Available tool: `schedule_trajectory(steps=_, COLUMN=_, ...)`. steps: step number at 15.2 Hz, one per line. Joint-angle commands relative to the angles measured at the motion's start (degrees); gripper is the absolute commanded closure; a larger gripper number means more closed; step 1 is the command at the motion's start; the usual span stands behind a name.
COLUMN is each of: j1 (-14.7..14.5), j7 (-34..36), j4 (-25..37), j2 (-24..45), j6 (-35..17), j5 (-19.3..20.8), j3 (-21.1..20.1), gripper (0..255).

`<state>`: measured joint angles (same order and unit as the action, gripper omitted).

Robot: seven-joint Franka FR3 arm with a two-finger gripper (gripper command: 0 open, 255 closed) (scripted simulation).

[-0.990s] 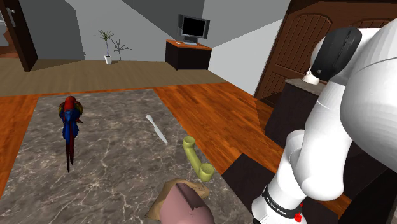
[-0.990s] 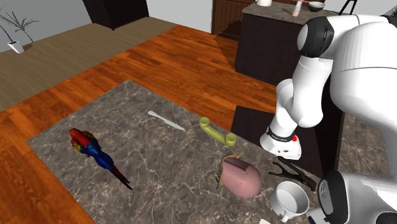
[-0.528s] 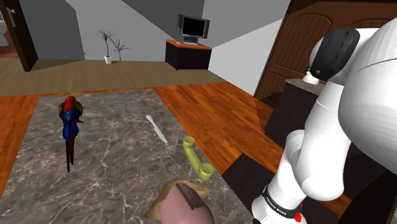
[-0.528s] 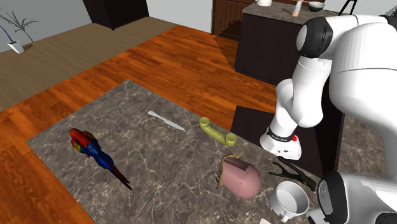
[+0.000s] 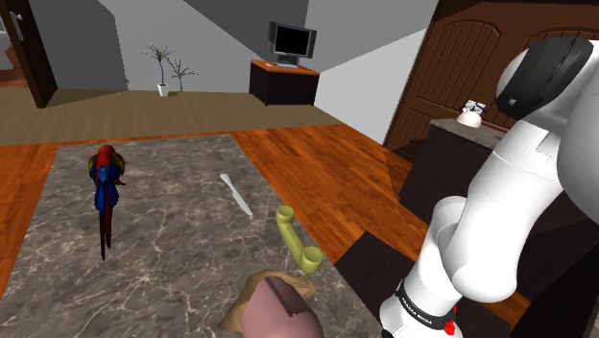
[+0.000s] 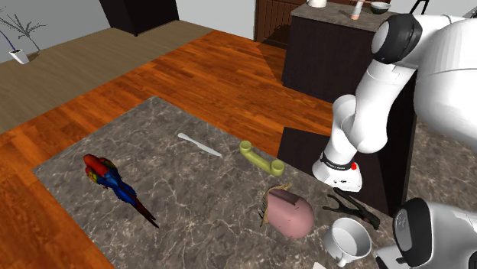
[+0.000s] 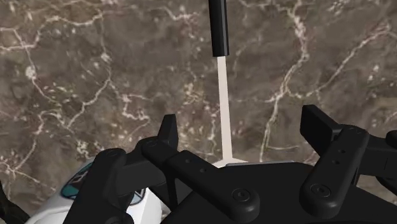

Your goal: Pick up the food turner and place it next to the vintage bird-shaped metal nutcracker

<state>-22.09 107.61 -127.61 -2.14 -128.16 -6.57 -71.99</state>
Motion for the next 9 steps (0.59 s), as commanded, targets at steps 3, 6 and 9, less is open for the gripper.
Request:
schedule_trajectory(steps=3, j1=-1.0, j7=-4.4, j4=1.3, j2=-5.2, j6=3.7, j5=-6.1, j3=2.1, gripper=0)
schedule_trajectory(steps=6, j1=-1.0, j7=-4.4, j4=1.3, j2=-5.2, j6=3.7, j5=-6.1, j3=2.2, gripper=0)
schedule_trajectory(steps=9, j1=-1.0, j7=-4.4, j4=1.3, j2=-5.1, j6=3.7, j5=-6.1, j3=2.2, gripper=0)
